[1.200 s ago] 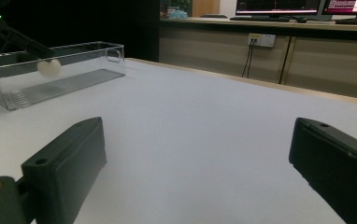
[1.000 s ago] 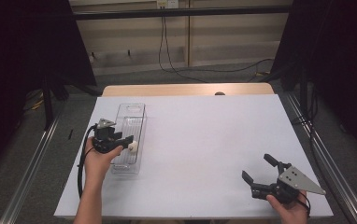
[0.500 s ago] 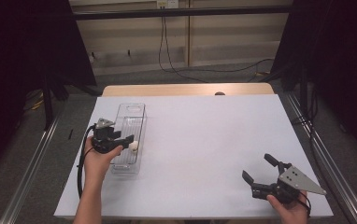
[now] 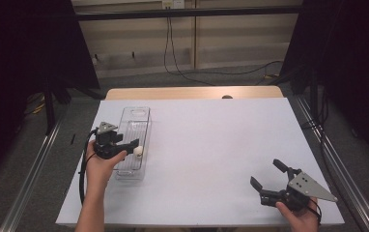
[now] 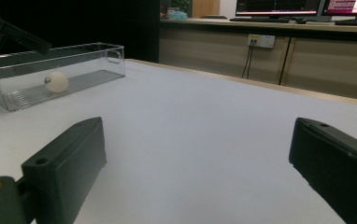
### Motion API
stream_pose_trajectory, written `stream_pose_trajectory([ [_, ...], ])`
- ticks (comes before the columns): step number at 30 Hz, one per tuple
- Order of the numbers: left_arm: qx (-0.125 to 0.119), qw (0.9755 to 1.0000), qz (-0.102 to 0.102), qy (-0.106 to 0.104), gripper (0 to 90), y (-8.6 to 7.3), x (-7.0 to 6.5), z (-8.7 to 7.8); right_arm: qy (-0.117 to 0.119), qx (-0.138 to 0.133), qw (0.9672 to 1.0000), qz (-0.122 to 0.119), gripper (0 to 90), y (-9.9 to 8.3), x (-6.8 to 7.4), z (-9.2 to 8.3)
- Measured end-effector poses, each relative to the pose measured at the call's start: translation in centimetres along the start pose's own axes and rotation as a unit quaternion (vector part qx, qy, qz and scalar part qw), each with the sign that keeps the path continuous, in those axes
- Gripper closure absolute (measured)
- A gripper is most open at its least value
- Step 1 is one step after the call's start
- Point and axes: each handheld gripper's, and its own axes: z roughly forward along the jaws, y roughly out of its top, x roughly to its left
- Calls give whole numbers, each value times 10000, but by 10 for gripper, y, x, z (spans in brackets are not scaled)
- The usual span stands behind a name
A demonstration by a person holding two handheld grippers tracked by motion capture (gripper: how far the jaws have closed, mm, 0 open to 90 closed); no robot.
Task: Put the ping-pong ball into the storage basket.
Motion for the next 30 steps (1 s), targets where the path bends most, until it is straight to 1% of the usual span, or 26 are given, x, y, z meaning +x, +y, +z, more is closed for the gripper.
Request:
stream_pose_trajectory([
  [3, -35, 10000, -21, -9, 288, 0, -1, 0, 8, 11, 10000, -9, 34, 0, 0, 0],
  [4, -30, 10000, 3, 2, 287, 1, 0, -1, 5, 2, 10000, -52, 35, 0, 0, 1],
  [6, -57, 10000, -43, -27, 273, 1, -1, -1, 8, 0, 10000, -57, 35, -1, 0, 1],
  [7, -40, 10000, -1, -30, 266, 1, 0, -2, 0, 1, 10000, -57, 35, -1, 0, 0],
  [8, -91, 9999, -56, -27, 264, 1, -1, -2, 0, 1, 10000, -54, 34, -1, 0, 0],
  [10, -88, 9999, -66, -60, 247, 1, -2, -2, 12, 20, 10000, -10, 35, 0, 0, 0],
  [13, -77, 10000, 32, -45, 212, 1, -2, -3, -4, 8, 10000, -12, 35, 0, 0, 0],
  [16, -138, 9999, -32, -50, 171, 2, -4, -3, 13, 1, 10000, -34, 34, 0, 0, 0],
  [18, -117, 9999, 42, -62, 158, 2, -4, -5, 25, 9, 10000, -15, 34, 0, 0, 0],
  [20, -184, 9998, -15, -65, 145, 2, -4, -5, 0, 20, 10000, -5, 34, -1, 0, 0],
  [22, -223, 9997, -6, -76, 119, 2, -5, -6, 11, 21, 10000, -32, 34, -1, 0, -1],
  [23, -224, 9997, 10, -103, 118, 2, -5, -7, 12, 17, 10000, -41, 34, -1, 0, 0],
  [26, -269, 9996, 6, -91, 101, 2, -6, -8, -5, 5, 10000, -55, 34, -1, 0, 0],
  [28, -273, 9995, 36, -147, 83, 1, -7, -9, -4, 1, 10000, -66, 34, -1, 0, 0],
  [30, -320, 9994, 35, -137, 72, 1, -8, -11, 1, 0, 10000, -61, 34, -1, 0, 0],
])
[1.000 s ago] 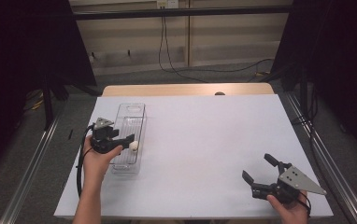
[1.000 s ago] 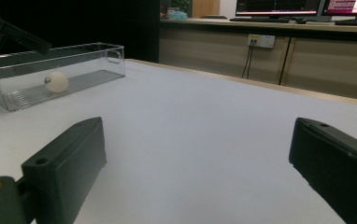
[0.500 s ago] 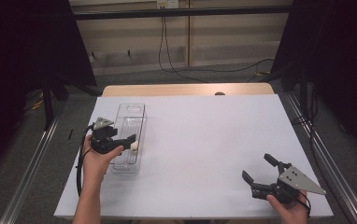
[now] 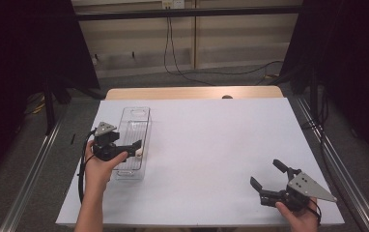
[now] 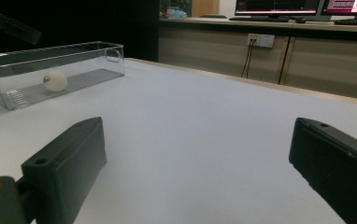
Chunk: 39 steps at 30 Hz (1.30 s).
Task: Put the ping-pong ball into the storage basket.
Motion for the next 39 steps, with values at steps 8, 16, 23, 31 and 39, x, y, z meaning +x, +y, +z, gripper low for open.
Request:
stream_pose_trajectory([
  [8, -142, 9996, 195, -160, 38, -1, -6, -5, -5, -21, 10000, 10, 34, 0, 0, -1],
  [16, -307, 9989, 124, -321, 36, -6, -6, -7, 15, -17, 10000, -3, 34, 0, 0, -1],
  [23, -355, 9984, 247, -374, 36, -11, -6, -12, 14, -22, 10000, -10, 34, 1, 0, -1],
  [31, -530, 9975, 227, -407, 36, -18, -5, -17, 13, -28, 10000, -5, 34, 1, -1, -2],
  [39, -636, 9971, 184, -377, 33, -24, -7, -21, 14, -28, 10000, 1, 34, 1, 0, -2],
])
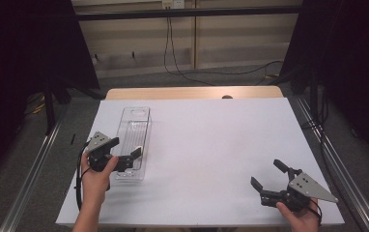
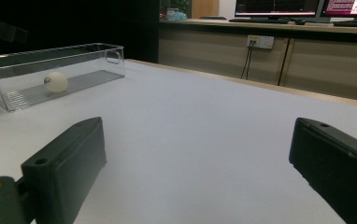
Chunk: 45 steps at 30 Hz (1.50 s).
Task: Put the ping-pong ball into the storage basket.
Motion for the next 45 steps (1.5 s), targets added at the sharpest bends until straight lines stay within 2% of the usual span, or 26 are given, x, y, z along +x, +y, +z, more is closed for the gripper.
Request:
stream_pose_trajectory([
  [10, -216, 9997, 80, -9, 33, -5, -5, -6, -27, -32, 10000, 11, 34, 1, 0, -1],
  [11, -206, 9997, 96, 26, 33, -5, -6, -6, 12, -19, 10000, -4, 34, 1, -1, -1],
  [14, -247, 9996, 100, -41, 33, -8, -7, -7, -1, -2, 10000, 20, 34, 1, 0, -1],
  [20, -247, 9995, 205, 22, 33, -13, -8, -10, 8, -10, 10000, 16, 33, 1, 0, -1],
  [23, -361, 9992, 174, 5, 33, -14, -8, -11, -16, -11, 10000, 11, 33, 1, -1, -1],
  [25, -381, 9990, 243, 52, 33, -14, -9, -13, -3, -15, 10000, 18, 33, 1, 0, -1],
  [28, -390, 9988, 300, 1, 33, -16, -9, -15, 4, -8, 10000, 1, 33, 0, 0, -1],
  [30, -416, 9988, 239, 14, 34, -18, -10, -15, 0, -13, 10000, 7, 33, 0, 0, -1],
  [31, -358, 9988, 331, 58, 33, -19, -9, -17, -8, -13, 10000, 11, 33, 0, 0, -1],
  [34, -432, 9988, 240, 69, 33, -20, -10, -17, -8, -17, 10000, 23, 33, 1, 0, -1],
  [37, -432, 9986, 299, 85, 33, -21, -11, -19, -1, -15, 10000, 21, 33, 1, 0, -1],
  [38, -476, 9985, 237, 95, 33, -22, -12, -19, -15, -28, 10000, 28, 33, 1, 0, -1],
  [40, -431, 9985, 314, 86, 33, -23, -12, -20, -5, -17, 10000, 23, 33, 1, 0, -1],
  [41, -475, 9985, 260, 64, 33, -24, -13, -20, -34, -39, 10000, 31, 33, 1, 0, -1],
  [42, -437, 9985, 325, 71, 33, -26, -12, -21, -48, -41, 10000, 15, 33, 1, 0, -1],
  [45, -489, 9983, 301, 93, 33, -29, -13, -24, -49, -41, 10000, 26, 33, 1, 0, -1],
])
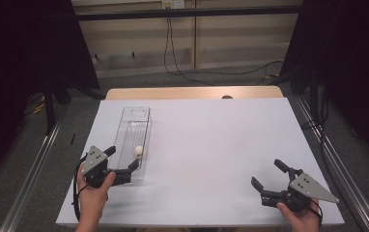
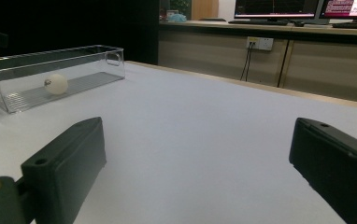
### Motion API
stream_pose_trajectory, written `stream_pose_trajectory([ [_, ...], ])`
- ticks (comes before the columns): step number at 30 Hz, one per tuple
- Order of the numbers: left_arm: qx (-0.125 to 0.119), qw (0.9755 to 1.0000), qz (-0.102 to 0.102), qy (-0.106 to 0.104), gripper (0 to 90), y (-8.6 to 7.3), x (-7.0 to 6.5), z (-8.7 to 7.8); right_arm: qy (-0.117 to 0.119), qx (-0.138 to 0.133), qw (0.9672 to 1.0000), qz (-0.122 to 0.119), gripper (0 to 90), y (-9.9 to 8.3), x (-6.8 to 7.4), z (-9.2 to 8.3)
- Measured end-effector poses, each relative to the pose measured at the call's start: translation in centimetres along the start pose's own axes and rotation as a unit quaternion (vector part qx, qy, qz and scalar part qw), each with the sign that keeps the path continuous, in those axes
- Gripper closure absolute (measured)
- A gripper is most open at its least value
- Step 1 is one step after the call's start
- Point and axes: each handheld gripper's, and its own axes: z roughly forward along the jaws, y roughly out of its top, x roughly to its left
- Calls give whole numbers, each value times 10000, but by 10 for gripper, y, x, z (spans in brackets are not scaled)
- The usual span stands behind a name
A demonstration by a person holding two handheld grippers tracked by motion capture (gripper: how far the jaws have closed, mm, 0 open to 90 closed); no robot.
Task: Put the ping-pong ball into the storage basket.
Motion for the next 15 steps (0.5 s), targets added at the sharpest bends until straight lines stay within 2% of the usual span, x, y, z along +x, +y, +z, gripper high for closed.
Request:
stream_pose_trajectory([
  [4, -168, 9998, -140, 1, 33, -4, 1, -3, 39, 27, 10000, -6, 33, 0, 0, 0],
  [9, -110, 9999, -131, -3, 33, -9, 2, -5, 41, 41, 10000, -28, 33, -1, 1, 1],
  [10, -47, 10000, -54, 18, 32, -9, 3, -6, 56, 47, 10000, -26, 33, -1, 1, 1],
  [13, -93, 9999, -120, -3, 31, -10, 3, -4, 74, 40, 10000, -19, 33, 0, 1, 1],
  [15, -51, 9999, -90, 1, 31, -11, 3, -3, 58, 33, 10000, -24, 33, -1, 0, 1],
])
